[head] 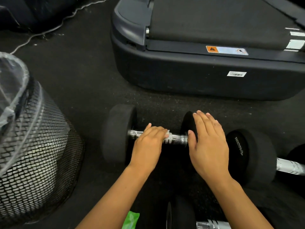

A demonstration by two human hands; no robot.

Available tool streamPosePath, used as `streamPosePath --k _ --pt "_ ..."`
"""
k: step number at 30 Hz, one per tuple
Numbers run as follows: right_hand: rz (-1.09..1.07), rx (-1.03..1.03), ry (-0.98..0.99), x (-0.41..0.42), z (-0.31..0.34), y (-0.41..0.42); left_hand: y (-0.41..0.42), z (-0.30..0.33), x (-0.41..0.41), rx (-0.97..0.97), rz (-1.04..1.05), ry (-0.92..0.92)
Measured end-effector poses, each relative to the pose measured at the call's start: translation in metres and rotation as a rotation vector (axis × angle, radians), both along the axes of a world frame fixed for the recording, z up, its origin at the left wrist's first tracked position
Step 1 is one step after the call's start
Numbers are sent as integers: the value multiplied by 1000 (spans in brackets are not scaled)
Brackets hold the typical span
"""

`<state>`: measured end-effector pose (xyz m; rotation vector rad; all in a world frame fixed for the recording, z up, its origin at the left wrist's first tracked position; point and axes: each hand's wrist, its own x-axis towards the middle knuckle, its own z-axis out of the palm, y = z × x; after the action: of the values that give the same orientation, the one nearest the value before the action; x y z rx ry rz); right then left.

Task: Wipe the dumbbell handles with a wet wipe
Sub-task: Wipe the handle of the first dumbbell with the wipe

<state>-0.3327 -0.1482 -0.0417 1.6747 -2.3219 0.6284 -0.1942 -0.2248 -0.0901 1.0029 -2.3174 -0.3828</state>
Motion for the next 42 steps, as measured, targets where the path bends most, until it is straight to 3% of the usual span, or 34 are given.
streamPosePath --k 3,9,14,17,28,32,36,42 --pt "-2 10 4 0 0 0 -9 6 -3 23 -18 -90" --pt "6 8 1 0 0 0 7 0 6 -14 175 -132" --pt "2 15 6 0 0 0 -1 9 -6 27 -3 -132" --pt "4 24 3 -2 1 -2 -7 12 -2 60 62 -172" --pt "-1 0 7 0 -1 0 10 -10 4 -66 -3 34" --pt "-6 9 5 -1 -1 -2 -5 5 -3 0 -65 -88" --pt "-3 10 11 -1 1 -3 2 3 1 42 29 -96" --pt "0 8 11 0 0 0 -12 13 -3 67 -9 -169"
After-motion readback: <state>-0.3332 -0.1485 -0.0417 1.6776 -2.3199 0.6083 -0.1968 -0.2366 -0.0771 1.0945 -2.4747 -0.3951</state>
